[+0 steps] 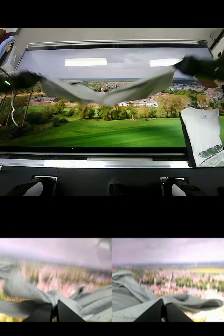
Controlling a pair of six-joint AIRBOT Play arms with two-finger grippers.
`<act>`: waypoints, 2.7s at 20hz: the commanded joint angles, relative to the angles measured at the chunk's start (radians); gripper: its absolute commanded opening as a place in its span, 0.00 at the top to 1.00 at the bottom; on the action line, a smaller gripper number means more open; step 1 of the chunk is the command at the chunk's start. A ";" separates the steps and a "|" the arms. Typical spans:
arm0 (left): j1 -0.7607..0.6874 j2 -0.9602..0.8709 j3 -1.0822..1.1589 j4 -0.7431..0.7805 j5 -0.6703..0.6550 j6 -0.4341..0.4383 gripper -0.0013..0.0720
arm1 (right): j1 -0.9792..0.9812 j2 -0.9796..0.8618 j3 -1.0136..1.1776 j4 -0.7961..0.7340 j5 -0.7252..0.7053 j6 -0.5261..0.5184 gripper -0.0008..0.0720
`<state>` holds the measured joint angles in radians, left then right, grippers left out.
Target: Fold the clothes and pants, and hang the long-sleeved shirts on hangers.
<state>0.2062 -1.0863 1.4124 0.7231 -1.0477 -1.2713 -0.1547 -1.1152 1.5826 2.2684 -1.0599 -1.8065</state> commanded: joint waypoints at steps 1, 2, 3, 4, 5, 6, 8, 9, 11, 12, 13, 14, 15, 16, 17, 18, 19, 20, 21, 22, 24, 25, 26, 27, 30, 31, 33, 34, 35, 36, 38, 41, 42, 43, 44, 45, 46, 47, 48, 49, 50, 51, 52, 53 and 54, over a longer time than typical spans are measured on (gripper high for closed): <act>0.000 0.055 0.457 0.090 0.002 -0.111 0.96 | 0.040 0.048 0.401 -0.111 0.055 0.090 0.93; 0.000 0.077 0.564 0.149 0.002 -0.158 0.96 | 0.040 0.068 0.496 -0.137 0.042 0.116 0.93; 0.000 0.103 0.642 0.215 0.001 -0.220 0.96 | 0.040 0.101 0.562 -0.158 0.041 0.161 0.93; 0.000 0.144 0.690 0.295 0.002 -0.303 0.96 | 0.040 0.144 0.586 -0.180 0.050 0.224 0.93; 0.000 0.194 0.695 0.375 0.002 -0.375 0.96 | 0.040 0.195 0.584 -0.208 0.057 0.287 0.93; 0.000 0.246 0.681 0.462 -0.007 -0.434 0.96 | 0.040 0.233 0.584 -0.233 0.054 0.338 0.93; 0.000 0.346 0.624 0.649 -0.026 -0.529 0.96 | 0.040 0.287 0.584 -0.275 0.056 0.412 0.93; 0.000 0.383 0.587 0.731 -0.039 -0.553 0.96 | 0.040 0.298 0.584 -0.289 0.066 0.437 0.93; 0.000 0.408 0.537 0.796 -0.094 -0.558 0.96 | 0.040 0.285 0.584 -0.299 0.065 0.469 0.93; -0.002 0.399 0.519 0.788 -0.126 -0.543 0.96 | 0.040 0.264 0.584 -0.294 0.040 0.470 0.93; -0.002 0.384 0.493 0.757 -0.151 -0.504 0.96 | 0.040 0.231 0.582 -0.291 -0.009 0.492 0.93; -0.002 0.364 0.462 0.716 -0.164 -0.467 0.96 | 0.040 0.198 0.563 -0.289 -0.064 0.507 0.93; -0.002 0.336 0.424 0.667 -0.171 -0.418 0.96 | 0.040 0.158 0.523 -0.286 -0.128 0.513 0.93; -0.002 0.298 0.382 0.625 -0.169 -0.375 0.96 | 0.040 0.116 0.465 -0.288 -0.184 0.512 0.93; -0.002 0.256 0.341 0.596 -0.165 -0.341 0.96 | 0.040 0.076 0.402 -0.298 -0.216 0.502 0.93; -0.002 0.197 0.299 0.577 -0.163 -0.316 0.96 | 0.040 0.029 0.335 -0.317 -0.229 0.487 0.93; -0.002 0.134 0.261 0.558 -0.156 -0.296 0.96 | 0.040 -0.020 0.280 -0.340 -0.224 0.486 0.93; -0.003 0.056 0.223 0.547 -0.136 -0.290 0.96 | 0.040 -0.072 0.232 -0.364 -0.204 0.486 0.93; -0.010 -0.021 0.197 0.530 -0.104 -0.261 0.96 | 0.040 -0.134 0.191 -0.385 -0.168 0.485 0.93; -0.024 -0.112 0.183 0.528 -0.056 -0.245 0.96 | 0.040 -0.200 0.161 -0.394 -0.121 0.485 0.93; -0.068 -0.293 0.194 0.518 0.058 -0.242 0.96 | 0.040 -0.334 0.150 -0.391 -0.033 0.482 0.93; -0.093 -0.379 0.214 0.518 0.100 -0.242 0.96 | 0.040 -0.403 0.150 -0.386 0.029 0.479 0.93; -0.122 -0.473 0.249 0.518 0.130 -0.242 0.96 | 0.040 -0.466 0.150 -0.370 0.093 0.479 0.93; -0.146 -0.558 0.292 0.518 0.143 -0.242 0.96 | 0.040 -0.518 0.150 -0.356 0.154 0.479 0.93; -0.192 -0.780 0.453 0.518 0.159 -0.246 0.96 | 0.040 -0.645 0.150 -0.307 0.301 0.479 0.93; -0.198 -0.830 0.503 0.518 0.155 -0.246 0.96 | 0.040 -0.672 0.150 -0.301 0.319 0.479 0.93; -0.197 -0.885 0.570 0.518 0.129 -0.246 0.96 | 0.040 -0.697 0.150 -0.304 0.291 0.478 0.93; -0.190 -0.888 0.580 0.523 0.107 -0.238 0.96 | 0.040 -0.696 0.151 -0.319 0.258 0.473 0.93; -0.182 -0.883 0.580 0.525 0.074 -0.213 0.96 | 0.040 -0.690 0.151 -0.323 0.213 0.443 0.93; -0.175 -0.882 0.581 0.525 0.031 -0.190 0.96 | 0.040 -0.682 0.151 -0.329 0.159 0.408 0.93; -0.168 -0.885 0.581 0.526 -0.075 -0.132 0.96 | 0.040 -0.675 0.151 -0.344 0.051 0.389 0.93; -0.168 -0.889 0.581 0.529 -0.193 -0.088 0.96 | 0.040 -0.681 0.151 -0.354 -0.082 0.389 0.93; -0.168 -0.890 0.581 0.541 -0.219 -0.089 0.96 | 0.040 -0.683 0.150 -0.354 -0.105 0.389 0.93; -0.168 -0.890 0.581 0.562 -0.246 -0.090 0.96 | 0.040 -0.688 0.150 -0.354 -0.126 0.389 0.93; -0.168 -0.890 0.578 0.576 -0.268 -0.090 0.96 | 0.040 -0.696 0.150 -0.353 -0.147 0.389 0.93; -0.168 -0.890 0.571 0.580 -0.285 -0.090 0.96 | 0.040 -0.706 0.150 -0.354 -0.168 0.389 0.93; -0.168 -0.890 0.562 0.580 -0.300 -0.090 0.96 | 0.040 -0.717 0.150 -0.354 -0.187 0.389 0.93; -0.168 -0.890 0.552 0.580 -0.308 -0.090 0.96 | 0.040 -0.728 0.150 -0.355 -0.201 0.389 0.93; -0.168 -0.891 0.542 0.580 -0.317 -0.090 0.96 | 0.040 -0.738 0.150 -0.359 -0.210 0.389 0.93; -0.168 -0.893 0.532 0.580 -0.324 -0.090 0.96 | 0.040 -0.748 0.150 -0.366 -0.213 0.389 0.93; -0.168 -0.895 0.525 0.580 -0.332 -0.097 0.96 | 0.040 -0.755 0.150 -0.373 -0.212 0.393 0.93; -0.168 -0.900 0.518 0.581 -0.340 -0.106 0.96 | 0.040 -0.763 0.150 -0.382 -0.211 0.393 0.93; -0.168 -0.905 0.517 0.586 -0.348 -0.113 0.96 | 0.040 -0.771 0.150 -0.391 -0.212 0.398 0.93; -0.168 -0.910 0.513 0.594 -0.348 -0.129 0.95 | 0.040 -0.779 0.150 -0.400 -0.214 0.405 0.93; -0.168 -0.915 0.513 0.599 -0.348 -0.139 0.87 | 0.040 -0.785 0.150 -0.402 -0.217 0.405 0.93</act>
<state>0.0372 -1.9903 1.9358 1.3067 -1.3701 -1.3811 -0.1158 -1.8797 1.7329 1.8870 -1.2575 -1.4136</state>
